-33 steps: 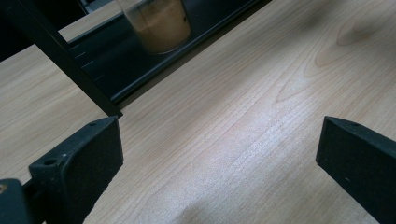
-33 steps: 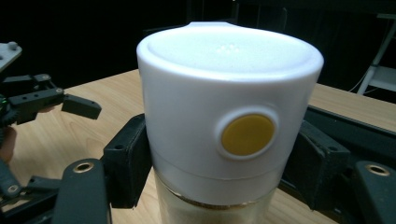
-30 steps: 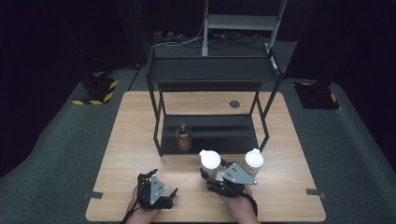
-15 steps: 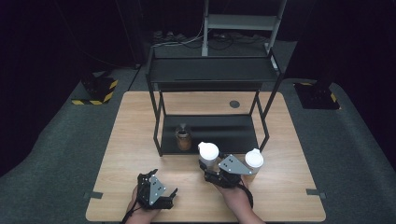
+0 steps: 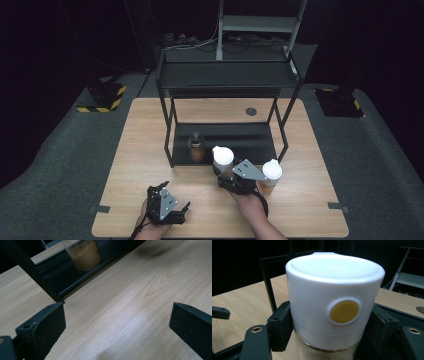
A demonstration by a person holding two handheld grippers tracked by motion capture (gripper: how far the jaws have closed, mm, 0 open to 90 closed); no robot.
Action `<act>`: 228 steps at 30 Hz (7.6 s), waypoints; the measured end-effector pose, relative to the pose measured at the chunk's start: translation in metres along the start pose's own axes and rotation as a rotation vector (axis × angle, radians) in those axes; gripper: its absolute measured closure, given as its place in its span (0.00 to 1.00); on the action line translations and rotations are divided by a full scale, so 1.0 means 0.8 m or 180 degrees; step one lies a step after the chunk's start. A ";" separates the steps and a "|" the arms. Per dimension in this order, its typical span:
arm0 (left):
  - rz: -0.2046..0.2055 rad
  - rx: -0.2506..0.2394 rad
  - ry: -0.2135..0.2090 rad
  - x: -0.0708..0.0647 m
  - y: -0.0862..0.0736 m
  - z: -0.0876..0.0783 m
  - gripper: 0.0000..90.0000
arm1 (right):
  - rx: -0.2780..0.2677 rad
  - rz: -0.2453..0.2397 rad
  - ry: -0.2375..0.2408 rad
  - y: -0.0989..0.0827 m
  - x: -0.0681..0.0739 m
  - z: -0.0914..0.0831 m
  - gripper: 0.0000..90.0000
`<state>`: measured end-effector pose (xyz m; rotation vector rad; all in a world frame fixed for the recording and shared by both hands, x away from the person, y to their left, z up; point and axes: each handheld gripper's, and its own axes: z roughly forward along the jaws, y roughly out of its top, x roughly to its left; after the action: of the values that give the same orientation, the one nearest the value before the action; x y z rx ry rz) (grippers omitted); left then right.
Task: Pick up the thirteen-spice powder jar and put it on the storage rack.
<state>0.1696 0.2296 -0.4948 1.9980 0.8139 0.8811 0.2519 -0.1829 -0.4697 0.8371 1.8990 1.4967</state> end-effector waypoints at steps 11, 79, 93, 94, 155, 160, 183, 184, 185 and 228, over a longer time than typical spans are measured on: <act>-0.0002 -0.0022 -0.0005 0.001 -0.001 -0.001 0.01 | -0.0009 -0.0007 -0.0070 0.003 -0.007 0.018 0.34; -0.0061 -0.0109 -0.0055 0.006 -0.008 -0.003 0.01 | 0.0129 0.0080 -0.0385 0.023 -0.021 0.104 0.34; -0.0073 -0.0123 -0.0073 0.007 -0.009 -0.003 0.01 | 0.0189 0.0114 -0.0416 0.019 -0.022 0.117 0.33; -0.0074 -0.0122 -0.0074 0.008 -0.009 -0.003 0.01 | 0.0192 0.0123 -0.0415 0.019 -0.021 0.118 0.33; -0.0060 -0.0123 -0.0077 0.008 -0.009 -0.004 0.01 | 0.0129 0.0245 -0.0359 0.019 -0.026 0.105 0.03; -0.0062 -0.0121 -0.0074 0.007 -0.009 -0.003 0.01 | 0.0093 0.0229 -0.0346 0.021 -0.023 0.097 0.00; -0.0025 -0.0087 -0.0066 0.006 -0.006 -0.002 0.01 | 0.0048 0.0112 -0.0165 0.019 -0.006 0.051 0.00; -0.0026 -0.0086 -0.0067 0.006 -0.006 -0.002 0.01 | 0.0050 0.0093 -0.0154 0.019 -0.005 0.049 0.00; -0.0025 -0.0086 -0.0067 0.006 -0.006 -0.002 0.01 | 0.0053 0.0079 -0.0141 0.018 -0.005 0.047 0.00; 0.0028 -0.0066 -0.0049 0.002 -0.004 -0.002 0.01 | 0.0302 -0.0306 0.0141 -0.044 0.012 -0.059 0.00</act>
<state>0.1687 0.2331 -0.4968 1.9893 0.7850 0.8749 0.2058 -0.2108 -0.4950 0.7486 2.0269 1.3875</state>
